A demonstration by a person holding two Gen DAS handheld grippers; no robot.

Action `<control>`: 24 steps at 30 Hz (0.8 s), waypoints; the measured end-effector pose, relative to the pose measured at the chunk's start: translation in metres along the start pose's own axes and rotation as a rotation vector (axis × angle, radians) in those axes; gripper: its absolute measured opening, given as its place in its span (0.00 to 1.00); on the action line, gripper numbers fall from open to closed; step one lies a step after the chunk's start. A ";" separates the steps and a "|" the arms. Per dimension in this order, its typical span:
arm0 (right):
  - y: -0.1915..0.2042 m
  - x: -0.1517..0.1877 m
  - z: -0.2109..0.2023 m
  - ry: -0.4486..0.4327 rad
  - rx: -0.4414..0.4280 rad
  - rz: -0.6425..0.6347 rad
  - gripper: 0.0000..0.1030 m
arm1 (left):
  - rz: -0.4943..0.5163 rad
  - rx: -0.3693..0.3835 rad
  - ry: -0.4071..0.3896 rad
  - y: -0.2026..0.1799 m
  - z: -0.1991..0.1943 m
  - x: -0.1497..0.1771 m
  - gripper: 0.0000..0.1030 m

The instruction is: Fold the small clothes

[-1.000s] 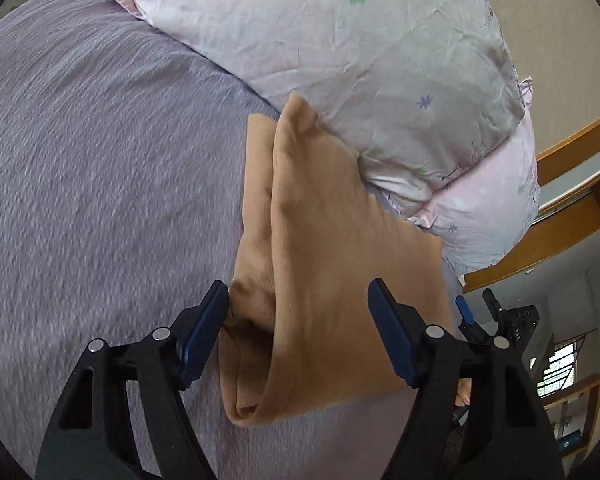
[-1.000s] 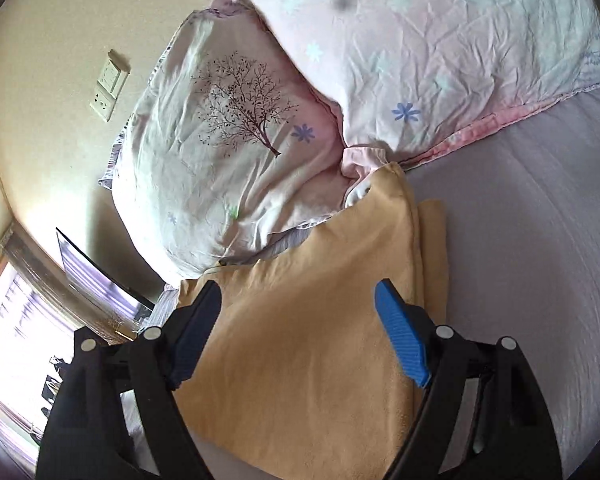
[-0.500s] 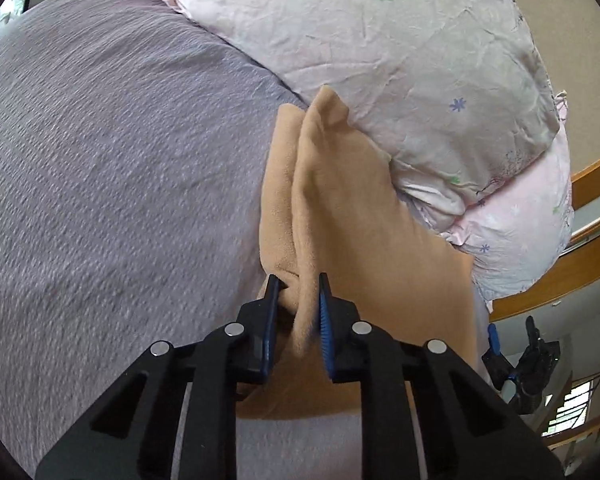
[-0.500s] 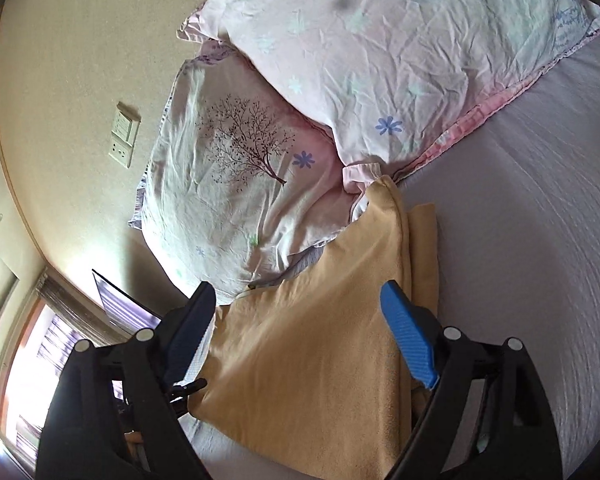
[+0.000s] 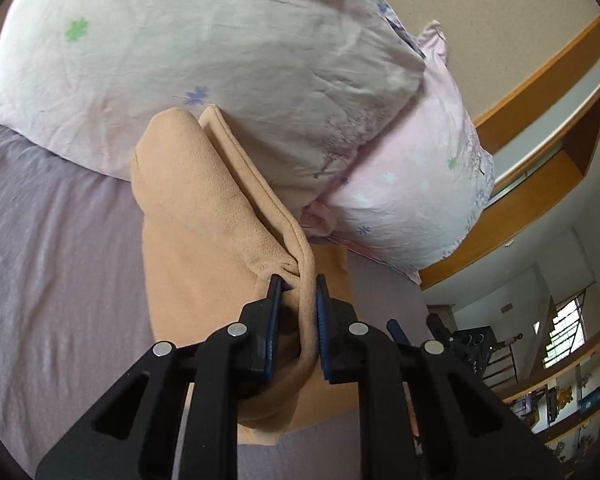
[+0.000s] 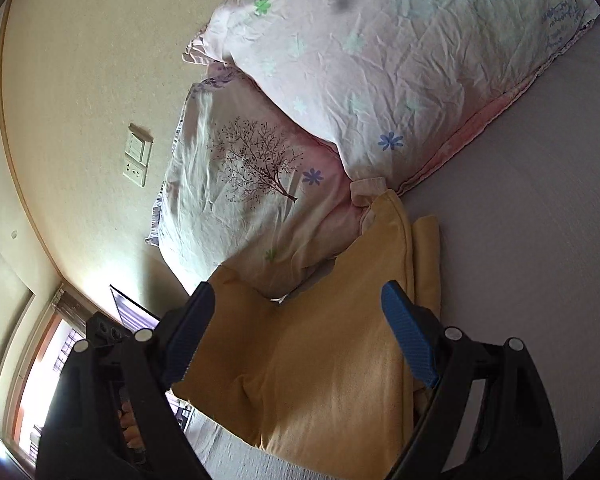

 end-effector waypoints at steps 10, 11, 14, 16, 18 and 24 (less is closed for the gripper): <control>-0.024 -0.010 -0.012 -0.041 0.092 0.012 0.83 | 0.136 0.290 0.334 -0.138 0.139 0.105 0.00; -0.025 -0.010 -0.014 -0.039 0.085 0.015 0.84 | 0.130 0.325 0.339 -0.140 0.136 0.107 0.00; -0.015 -0.007 -0.012 -0.013 0.014 0.008 0.83 | 0.148 0.317 0.238 -0.123 0.104 0.090 0.00; 0.001 0.003 -0.002 0.051 -0.035 -0.040 0.83 | 0.137 0.250 0.155 -0.093 0.077 0.073 0.00; 0.008 0.015 0.014 0.134 0.004 -0.124 0.79 | 0.144 0.131 0.094 -0.057 0.054 0.063 0.03; -0.013 0.047 0.059 0.339 0.184 -0.148 0.58 | 0.168 -0.061 0.023 0.017 0.022 0.066 0.51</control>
Point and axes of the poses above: each gripper's, at about its wrist camera, not at the fingertips, and z roughly the way its jaws point, y to its left, x to its underside, the point moved 10 cm from there along z, roughly the way its jaws point, and after that the axes turned 1 degree about -z, right-handed, at the moved point
